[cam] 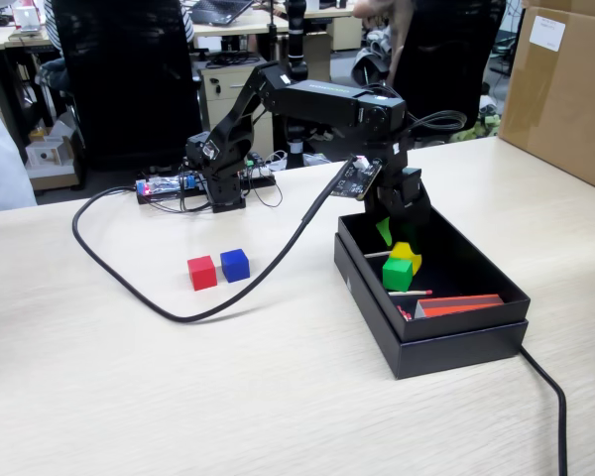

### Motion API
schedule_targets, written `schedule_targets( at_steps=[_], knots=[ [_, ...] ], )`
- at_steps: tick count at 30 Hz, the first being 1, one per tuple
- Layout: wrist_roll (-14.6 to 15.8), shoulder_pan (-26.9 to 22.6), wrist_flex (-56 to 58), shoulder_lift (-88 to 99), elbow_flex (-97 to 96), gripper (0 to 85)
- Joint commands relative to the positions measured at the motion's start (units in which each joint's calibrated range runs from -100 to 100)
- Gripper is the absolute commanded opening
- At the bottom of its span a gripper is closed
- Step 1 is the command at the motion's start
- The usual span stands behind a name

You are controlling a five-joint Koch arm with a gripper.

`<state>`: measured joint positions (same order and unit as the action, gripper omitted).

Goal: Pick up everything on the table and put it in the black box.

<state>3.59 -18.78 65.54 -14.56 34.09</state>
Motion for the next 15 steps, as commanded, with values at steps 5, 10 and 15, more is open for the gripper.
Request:
schedule_targets(
  at_steps=[5, 10, 15],
  knots=[
    [-0.34, 0.2, 1.11, 4.06, -0.01, 39.5],
    [-0.49, 1.27, 1.97, 18.98, -1.27, 39.5],
    [-2.34, 5.32, 2.06, 39.75, -5.17, 39.6]
  ],
)
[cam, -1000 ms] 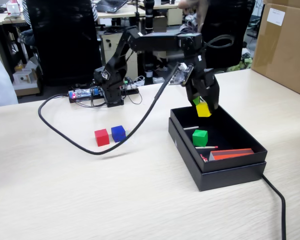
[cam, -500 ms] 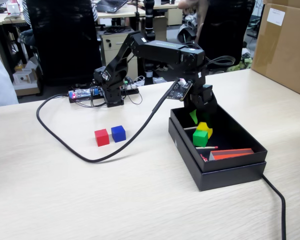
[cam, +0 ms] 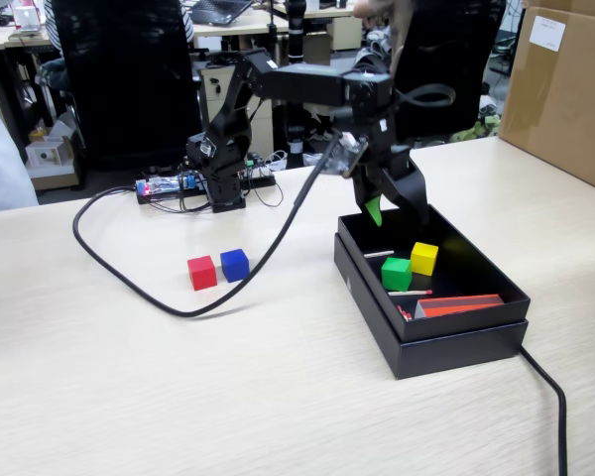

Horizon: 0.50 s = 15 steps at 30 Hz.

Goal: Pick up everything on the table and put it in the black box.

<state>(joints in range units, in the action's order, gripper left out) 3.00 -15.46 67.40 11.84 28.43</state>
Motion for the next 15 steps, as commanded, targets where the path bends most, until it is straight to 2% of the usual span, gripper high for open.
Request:
schedule_targets(
  at_steps=[1, 4, 6, 7, 15],
  knots=[
    [-2.15, 2.93, 0.2, 16.67, -1.24, 41.4],
    [-3.52, 5.96, 0.2, 25.85, -8.58, 46.3],
    [-4.84, 8.16, 0.2, 31.01, -14.11, 46.7],
    [-6.15, 10.55, 0.11, 35.03, -19.1, 48.4],
    [-9.67, 17.97, 0.11, 42.72, -34.42, 47.7]
  ],
)
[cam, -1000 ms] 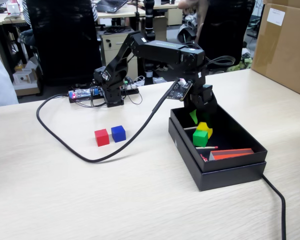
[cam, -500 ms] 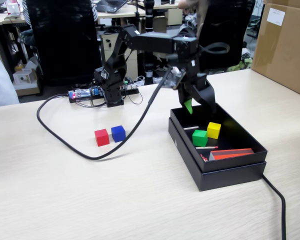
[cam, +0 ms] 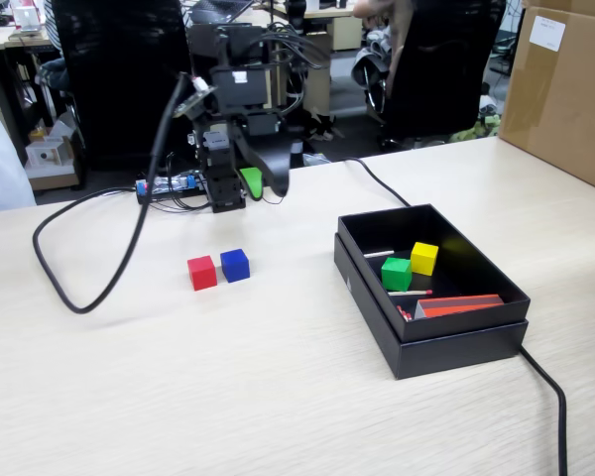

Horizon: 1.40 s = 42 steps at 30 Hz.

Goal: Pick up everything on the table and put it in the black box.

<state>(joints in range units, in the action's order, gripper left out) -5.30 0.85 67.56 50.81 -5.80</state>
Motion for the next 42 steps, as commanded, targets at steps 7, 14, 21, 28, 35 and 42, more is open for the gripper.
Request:
schedule_targets(
  at_steps=[7, 14, 21, 28, 35, 42],
  knots=[
    [-2.88, 6.11, -2.2, 0.88, -10.25, 48.0],
    [-4.59, 8.25, -5.74, -7.61, -12.52, 47.6],
    [-7.18, 11.48, -9.28, -18.05, -12.43, 47.3],
    [-7.33, 11.92, -10.84, -24.82, -11.61, 43.4],
    [-7.13, 11.43, -13.6, -28.95, -10.16, 26.9],
    [-7.08, 11.82, -15.68, -28.95, -8.62, 8.2]
  ],
)
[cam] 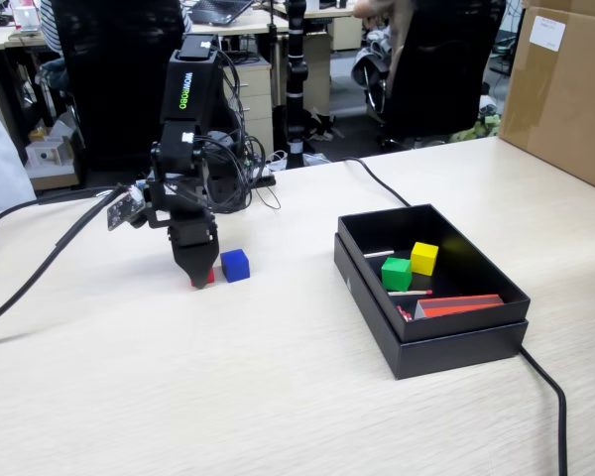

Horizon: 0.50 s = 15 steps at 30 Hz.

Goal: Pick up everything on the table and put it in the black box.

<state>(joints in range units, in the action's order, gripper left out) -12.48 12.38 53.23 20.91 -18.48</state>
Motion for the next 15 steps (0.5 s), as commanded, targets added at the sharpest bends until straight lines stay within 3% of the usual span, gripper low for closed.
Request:
schedule_targets(
  at_steps=[1, 6, 9, 15],
  knots=[
    [0.05, 0.44, -1.35, 1.41, 4.34, 8.0],
    [-0.34, 0.83, 0.63, 9.79, 9.96, 8.0],
    [0.73, -1.86, 2.19, 14.15, 15.67, 8.0],
    [7.91, -15.48, 7.2, 6.92, 43.42, 8.1]
  ],
)
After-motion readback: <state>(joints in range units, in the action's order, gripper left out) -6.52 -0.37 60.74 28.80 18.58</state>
